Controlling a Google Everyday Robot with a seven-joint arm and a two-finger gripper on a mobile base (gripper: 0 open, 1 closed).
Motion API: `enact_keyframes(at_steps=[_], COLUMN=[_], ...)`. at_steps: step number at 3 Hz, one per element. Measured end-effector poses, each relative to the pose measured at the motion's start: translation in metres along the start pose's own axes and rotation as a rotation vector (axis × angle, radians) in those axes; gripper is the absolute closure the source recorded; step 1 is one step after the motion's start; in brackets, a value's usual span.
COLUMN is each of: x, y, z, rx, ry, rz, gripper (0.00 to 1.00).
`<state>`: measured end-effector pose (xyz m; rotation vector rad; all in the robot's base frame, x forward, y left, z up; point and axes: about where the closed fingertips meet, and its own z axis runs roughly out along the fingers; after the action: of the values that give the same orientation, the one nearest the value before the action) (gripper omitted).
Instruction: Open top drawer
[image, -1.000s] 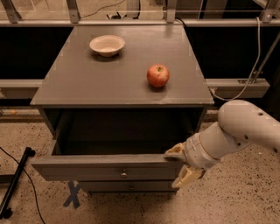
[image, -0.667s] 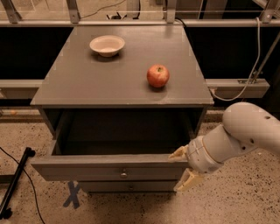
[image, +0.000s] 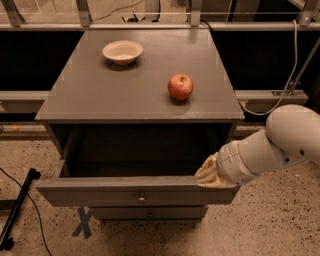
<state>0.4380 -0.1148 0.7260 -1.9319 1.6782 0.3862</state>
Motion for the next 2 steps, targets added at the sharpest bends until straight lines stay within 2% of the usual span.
enact_keyframes(at_steps=[1, 2], x=[-0.007, -0.009], y=[-0.028, -0.051], z=[0.002, 0.018], rx=[0.038, 0.065], ry=[0.026, 0.085], rz=[0.005, 0.029], gripper=[1.0, 1.0])
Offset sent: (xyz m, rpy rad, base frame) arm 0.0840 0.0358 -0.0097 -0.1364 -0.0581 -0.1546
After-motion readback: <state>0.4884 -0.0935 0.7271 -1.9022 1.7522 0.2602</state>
